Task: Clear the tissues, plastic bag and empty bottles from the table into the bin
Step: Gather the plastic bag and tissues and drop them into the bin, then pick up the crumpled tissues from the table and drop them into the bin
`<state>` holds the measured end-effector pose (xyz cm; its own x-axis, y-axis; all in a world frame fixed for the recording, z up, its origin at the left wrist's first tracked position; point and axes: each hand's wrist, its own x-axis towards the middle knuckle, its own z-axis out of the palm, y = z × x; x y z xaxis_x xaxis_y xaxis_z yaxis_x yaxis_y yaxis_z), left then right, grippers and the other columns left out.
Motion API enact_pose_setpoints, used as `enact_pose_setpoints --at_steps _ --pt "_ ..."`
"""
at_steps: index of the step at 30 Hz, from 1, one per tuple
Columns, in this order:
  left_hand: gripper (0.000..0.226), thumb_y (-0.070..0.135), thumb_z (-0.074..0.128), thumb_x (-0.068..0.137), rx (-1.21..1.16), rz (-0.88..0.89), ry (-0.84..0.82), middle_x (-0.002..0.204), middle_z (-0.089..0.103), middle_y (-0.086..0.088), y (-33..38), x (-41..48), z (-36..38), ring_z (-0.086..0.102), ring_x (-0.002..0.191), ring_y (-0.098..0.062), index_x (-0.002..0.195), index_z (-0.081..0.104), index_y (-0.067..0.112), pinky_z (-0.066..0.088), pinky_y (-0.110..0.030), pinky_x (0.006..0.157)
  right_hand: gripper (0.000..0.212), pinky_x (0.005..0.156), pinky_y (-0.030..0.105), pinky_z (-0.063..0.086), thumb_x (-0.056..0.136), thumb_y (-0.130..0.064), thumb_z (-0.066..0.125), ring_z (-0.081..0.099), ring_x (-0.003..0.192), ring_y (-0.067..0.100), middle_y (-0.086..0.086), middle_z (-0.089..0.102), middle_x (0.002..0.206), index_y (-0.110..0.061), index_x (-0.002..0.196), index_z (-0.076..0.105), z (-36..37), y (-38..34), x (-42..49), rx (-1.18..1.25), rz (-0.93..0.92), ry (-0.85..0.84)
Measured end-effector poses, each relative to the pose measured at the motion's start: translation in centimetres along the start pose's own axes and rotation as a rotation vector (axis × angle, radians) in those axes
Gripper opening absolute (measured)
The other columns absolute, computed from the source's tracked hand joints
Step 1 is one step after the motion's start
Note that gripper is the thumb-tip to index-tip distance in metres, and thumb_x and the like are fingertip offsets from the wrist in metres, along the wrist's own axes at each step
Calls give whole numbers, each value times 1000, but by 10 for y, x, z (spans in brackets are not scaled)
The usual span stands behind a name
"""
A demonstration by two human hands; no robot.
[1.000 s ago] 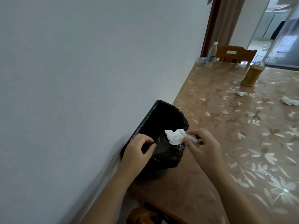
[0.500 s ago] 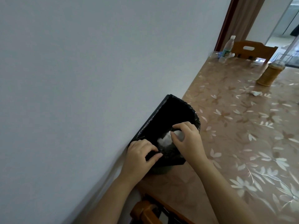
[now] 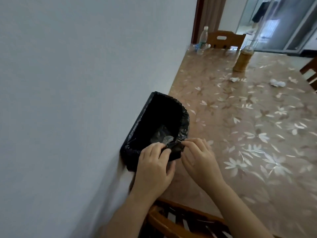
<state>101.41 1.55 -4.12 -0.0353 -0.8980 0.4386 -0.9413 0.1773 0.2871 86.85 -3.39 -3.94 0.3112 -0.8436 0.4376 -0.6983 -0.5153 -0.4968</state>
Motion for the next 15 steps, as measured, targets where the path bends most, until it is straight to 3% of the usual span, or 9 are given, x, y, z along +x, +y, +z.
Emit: enact_pose_setpoints --at_steps 3,8,12,15 --pt "35 33 46 82 -83 55 -54 111 63 -11 21 -4 16 53 113 -26 102 64 11 40 -40 96 30 83 39 46 81 -20 49 57 93 28 10 64 101 -5 102 63 -16 12 -29 -105 64 5" --pt "37 33 43 83 -162 188 -160 113 64 -11 61 -11 40 55 113 -27 105 64 12 40 -42 97 35 82 46 50 73 -6 71 57 97 29 13 64 104 -4 107 62 -47 30 -77 -268 270 35" --pt "30 29 54 83 -199 291 -200 111 65 -13 107 -18 50 58 109 -30 104 65 11 44 -45 93 37 83 46 49 73 -7 72 58 99 29 13 65 105 -3 108 61 -81 41 -118 -349 389 81" --pt "39 34 41 82 -221 381 -253 108 67 -14 148 -22 58 60 106 -31 102 65 11 46 -48 89 33 79 44 50 78 -12 65 60 94 31 14 65 102 -3 109 61 -110 53 -149 -384 485 148"
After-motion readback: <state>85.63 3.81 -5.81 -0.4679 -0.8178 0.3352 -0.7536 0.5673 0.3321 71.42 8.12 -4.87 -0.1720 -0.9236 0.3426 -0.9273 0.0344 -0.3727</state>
